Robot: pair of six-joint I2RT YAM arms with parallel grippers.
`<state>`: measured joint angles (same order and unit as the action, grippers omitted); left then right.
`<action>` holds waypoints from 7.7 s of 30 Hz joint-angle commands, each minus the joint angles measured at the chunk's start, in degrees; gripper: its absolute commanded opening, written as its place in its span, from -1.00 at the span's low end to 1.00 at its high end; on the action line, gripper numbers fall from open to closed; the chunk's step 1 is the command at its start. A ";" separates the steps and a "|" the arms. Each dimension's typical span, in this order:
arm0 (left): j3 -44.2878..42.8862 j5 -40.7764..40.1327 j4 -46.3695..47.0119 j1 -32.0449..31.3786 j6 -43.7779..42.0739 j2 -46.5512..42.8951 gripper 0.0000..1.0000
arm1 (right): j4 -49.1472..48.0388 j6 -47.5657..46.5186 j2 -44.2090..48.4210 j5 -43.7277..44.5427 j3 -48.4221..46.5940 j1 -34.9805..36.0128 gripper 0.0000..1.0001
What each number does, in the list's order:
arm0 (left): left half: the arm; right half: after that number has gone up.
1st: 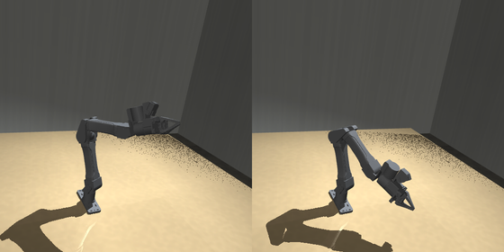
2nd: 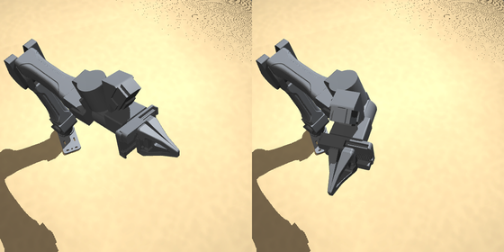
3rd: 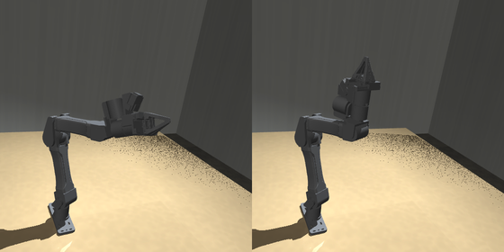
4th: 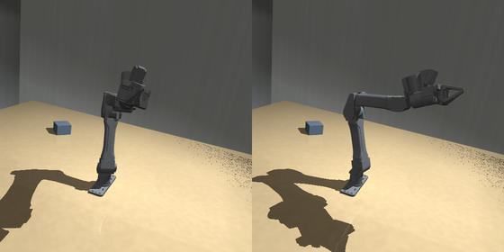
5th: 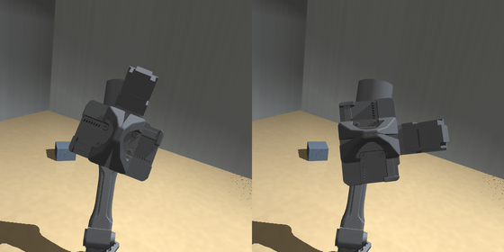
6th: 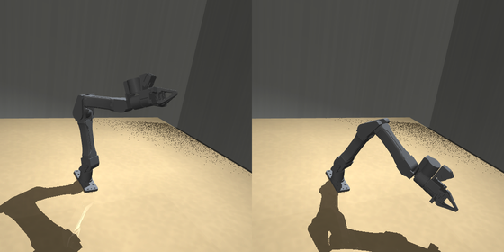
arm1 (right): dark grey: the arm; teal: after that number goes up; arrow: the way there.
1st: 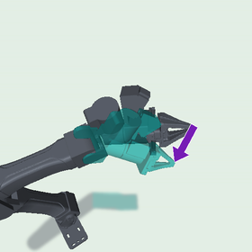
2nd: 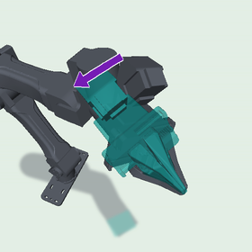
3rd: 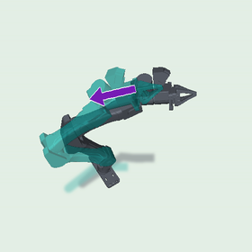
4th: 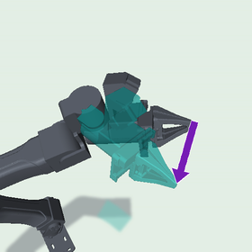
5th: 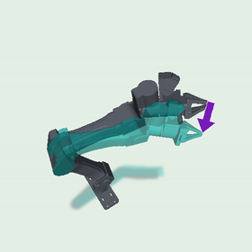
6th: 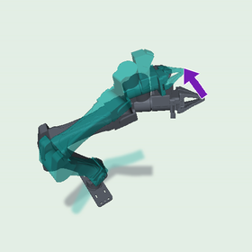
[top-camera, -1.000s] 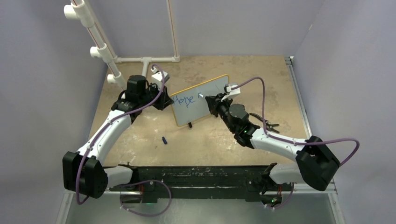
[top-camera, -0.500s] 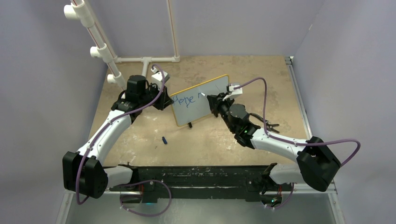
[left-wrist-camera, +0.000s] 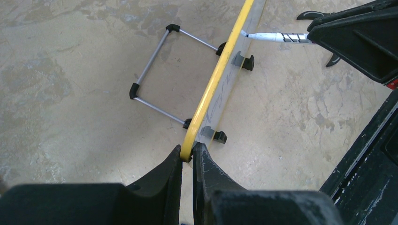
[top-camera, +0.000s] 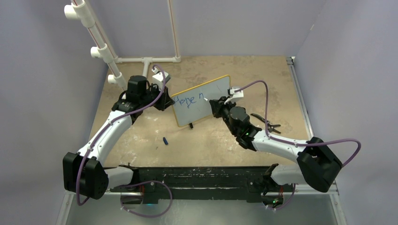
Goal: Write a sentence on the whiteboard
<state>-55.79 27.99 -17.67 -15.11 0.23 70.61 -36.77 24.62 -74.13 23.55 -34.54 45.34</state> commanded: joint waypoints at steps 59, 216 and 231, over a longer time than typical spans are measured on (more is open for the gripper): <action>0.21 -1.38 1.15 0.17 -1.83 -1.00 -1.00 | -5.14 -4.59 1.00 4.42 -3.81 -0.39 -1.00; 0.16 -1.62 1.06 0.17 -1.80 -0.91 -1.00 | 0.89 -4.17 1.91 11.48 -2.61 -0.46 -1.00; 0.15 -1.64 0.97 0.17 -1.75 -0.65 -1.00 | -0.19 -4.61 -1.98 12.08 -3.35 -0.52 -1.00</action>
<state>-55.70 27.88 -17.65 -15.14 0.23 70.59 -34.76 20.32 -75.40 33.98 -37.17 45.15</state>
